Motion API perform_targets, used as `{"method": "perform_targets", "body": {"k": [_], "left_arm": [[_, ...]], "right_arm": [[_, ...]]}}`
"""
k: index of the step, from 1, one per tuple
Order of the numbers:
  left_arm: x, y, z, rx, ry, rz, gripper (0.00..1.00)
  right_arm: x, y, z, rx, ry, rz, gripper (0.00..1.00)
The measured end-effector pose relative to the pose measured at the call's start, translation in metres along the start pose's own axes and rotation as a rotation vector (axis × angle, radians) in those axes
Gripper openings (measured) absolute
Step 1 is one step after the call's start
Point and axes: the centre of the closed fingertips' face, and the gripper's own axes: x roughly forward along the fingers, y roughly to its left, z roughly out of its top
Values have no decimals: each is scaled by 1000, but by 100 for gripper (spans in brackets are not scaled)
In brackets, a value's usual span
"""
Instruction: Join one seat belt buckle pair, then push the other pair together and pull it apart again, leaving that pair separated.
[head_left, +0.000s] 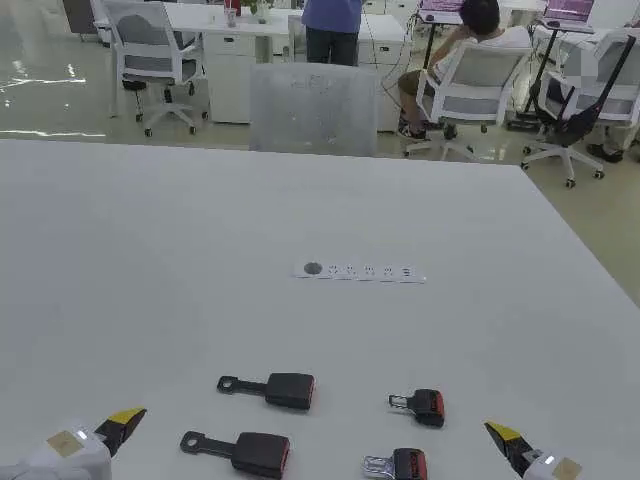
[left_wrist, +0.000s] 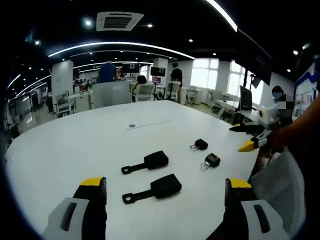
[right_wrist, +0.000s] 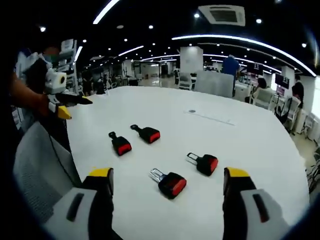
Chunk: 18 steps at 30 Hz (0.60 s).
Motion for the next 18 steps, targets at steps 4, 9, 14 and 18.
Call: {"method": "perform_targets", "body": {"k": [4,9,14,18], "left_arm": [[0,-1,-2,0,5,-3,100],[-2,0,-3,-6,8,1,100],[-3,1,-3,-10,5,6,100],[-4,2,-3,-11,1,8,100]], "right_arm": [[0,1,-1,-1,0,3,94],[0,2,-2,0,3,6,94],[0,4,-2,-1,1,8,94],[-1,5,-1,0,-4,14,94]]}}
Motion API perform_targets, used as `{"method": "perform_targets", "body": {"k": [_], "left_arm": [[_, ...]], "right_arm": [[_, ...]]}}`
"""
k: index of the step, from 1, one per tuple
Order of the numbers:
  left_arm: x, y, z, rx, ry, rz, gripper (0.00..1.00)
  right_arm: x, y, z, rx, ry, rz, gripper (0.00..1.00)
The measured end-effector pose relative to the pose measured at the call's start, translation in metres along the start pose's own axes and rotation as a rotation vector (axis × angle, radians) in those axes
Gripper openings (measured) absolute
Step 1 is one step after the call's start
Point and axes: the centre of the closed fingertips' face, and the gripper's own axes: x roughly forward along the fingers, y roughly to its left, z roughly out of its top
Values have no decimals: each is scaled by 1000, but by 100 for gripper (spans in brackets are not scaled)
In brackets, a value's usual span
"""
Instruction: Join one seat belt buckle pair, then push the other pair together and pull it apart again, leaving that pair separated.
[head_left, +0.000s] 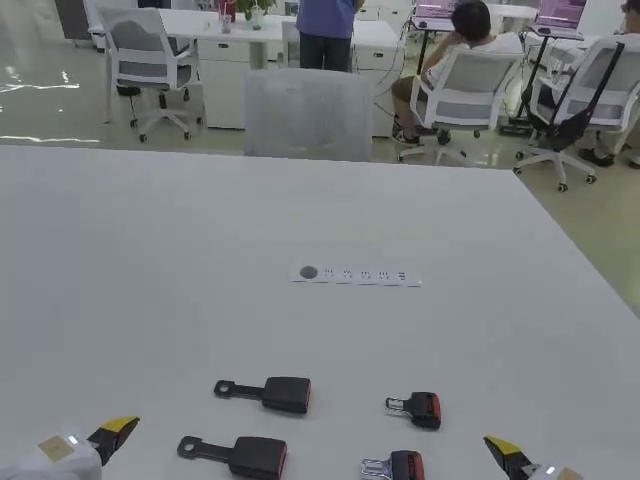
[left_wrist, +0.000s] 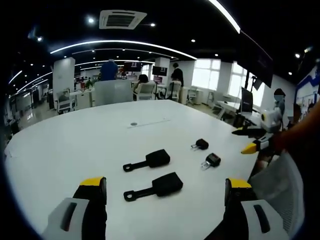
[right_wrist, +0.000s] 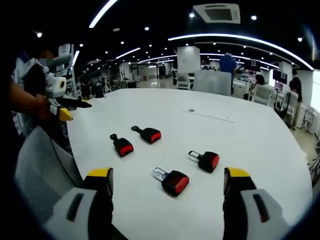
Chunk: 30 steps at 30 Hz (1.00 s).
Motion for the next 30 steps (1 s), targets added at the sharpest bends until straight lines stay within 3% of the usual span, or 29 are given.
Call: {"method": "perform_targets", "body": {"k": [30], "left_arm": [[-5,-5,1,-8,-3,1,100]], "right_arm": [[-4,2,-3,4,-1,16,94]]}}
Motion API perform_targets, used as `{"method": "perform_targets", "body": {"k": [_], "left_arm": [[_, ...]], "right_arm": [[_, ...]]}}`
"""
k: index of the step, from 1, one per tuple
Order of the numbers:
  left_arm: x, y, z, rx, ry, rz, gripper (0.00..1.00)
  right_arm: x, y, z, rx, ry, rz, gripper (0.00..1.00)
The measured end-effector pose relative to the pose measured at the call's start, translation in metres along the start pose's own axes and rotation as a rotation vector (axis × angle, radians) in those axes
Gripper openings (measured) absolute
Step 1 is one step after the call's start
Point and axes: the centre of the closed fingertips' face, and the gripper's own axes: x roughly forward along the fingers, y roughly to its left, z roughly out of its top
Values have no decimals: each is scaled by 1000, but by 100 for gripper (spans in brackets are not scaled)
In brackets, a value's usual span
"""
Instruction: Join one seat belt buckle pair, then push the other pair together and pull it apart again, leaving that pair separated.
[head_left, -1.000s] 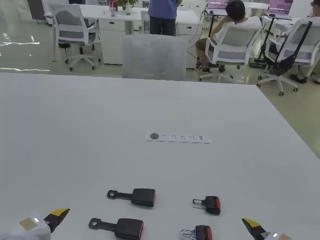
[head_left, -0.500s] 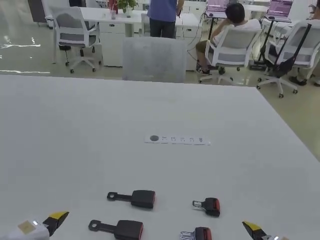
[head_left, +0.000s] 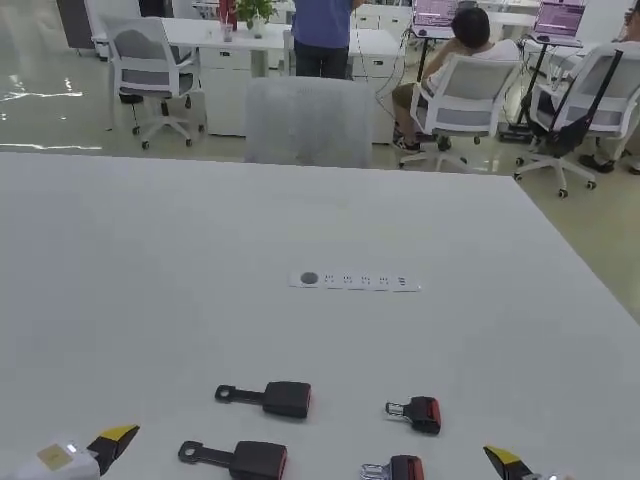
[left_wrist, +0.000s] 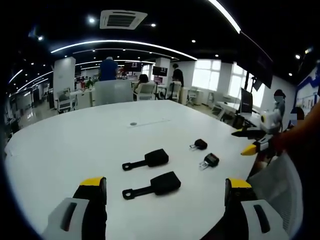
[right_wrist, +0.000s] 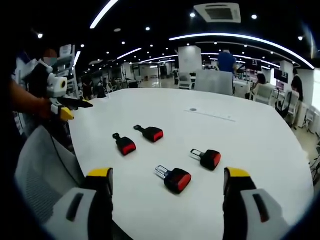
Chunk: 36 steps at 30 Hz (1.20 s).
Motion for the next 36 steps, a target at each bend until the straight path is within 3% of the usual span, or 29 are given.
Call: {"method": "perform_targets", "body": {"k": [36], "left_arm": [[1,0,-9,-13,14,-7,100]], "right_arm": [[3,6,-6,-1,11,20,93]]}}
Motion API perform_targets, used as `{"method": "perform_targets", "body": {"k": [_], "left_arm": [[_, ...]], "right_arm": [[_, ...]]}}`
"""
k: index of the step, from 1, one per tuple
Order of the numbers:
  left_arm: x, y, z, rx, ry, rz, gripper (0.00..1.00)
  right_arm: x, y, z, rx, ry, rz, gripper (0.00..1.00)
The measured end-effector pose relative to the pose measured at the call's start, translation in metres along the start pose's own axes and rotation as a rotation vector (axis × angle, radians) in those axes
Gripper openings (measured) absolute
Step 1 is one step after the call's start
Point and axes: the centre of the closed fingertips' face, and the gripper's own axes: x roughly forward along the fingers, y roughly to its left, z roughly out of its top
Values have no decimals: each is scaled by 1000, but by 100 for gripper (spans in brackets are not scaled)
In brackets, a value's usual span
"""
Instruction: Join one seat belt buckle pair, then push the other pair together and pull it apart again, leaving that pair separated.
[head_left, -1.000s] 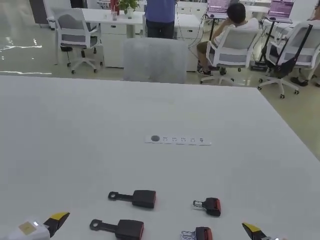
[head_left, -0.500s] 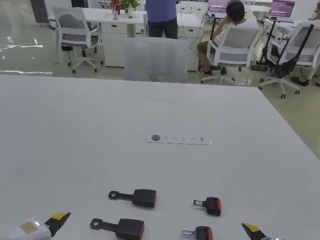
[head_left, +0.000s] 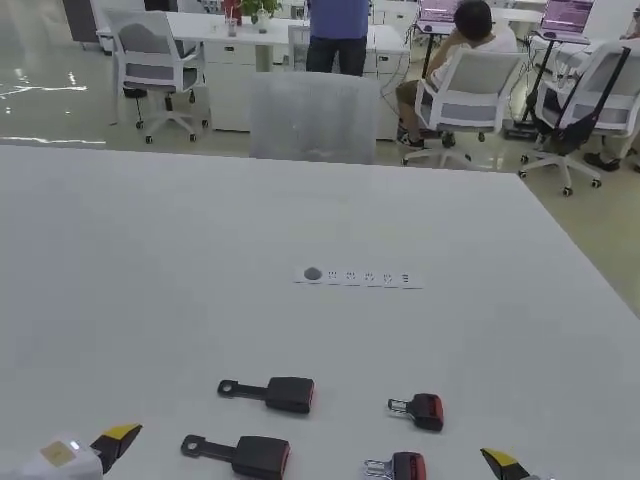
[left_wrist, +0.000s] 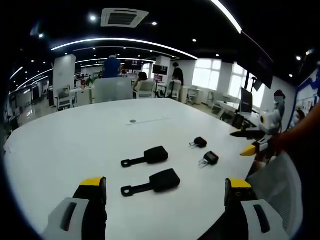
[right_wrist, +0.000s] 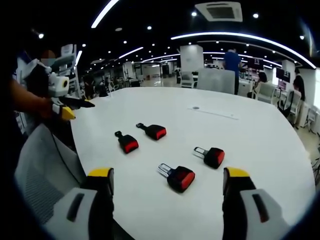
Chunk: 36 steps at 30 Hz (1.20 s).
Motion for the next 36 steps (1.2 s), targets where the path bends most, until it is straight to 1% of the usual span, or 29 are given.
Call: {"method": "perform_targets", "body": {"k": [5,8,10,11,14,22,29,32,36], "left_arm": [[2,2,-1,-4,1,-4,100],[5,1,-2,1,11,-11,100],[6,1,-1,9,8,-16,100],[7,1,0,12,4,-18,100],[11,2,1,11,8,-24,100],[20,4,1,14,23,-38,100],[31,6,-2,13,44,-54,100],[36,7,-6,13,56,-62,100],[42,5,-9,10,72,-79,99]], "right_arm": [[2,-1,1,-1,4,4,92],[5,-1,0,0,8,7,91],[6,-2,2,13,-3,9,91],[7,-2,2,12,-1,9,91],[10,-2,0,2,15,23,91],[18,-9,0,-4,31,35,90],[25,-12,-4,-6,53,52,90],[28,-13,-10,-14,72,63,89],[31,-14,-14,-18,89,77,89]]}}
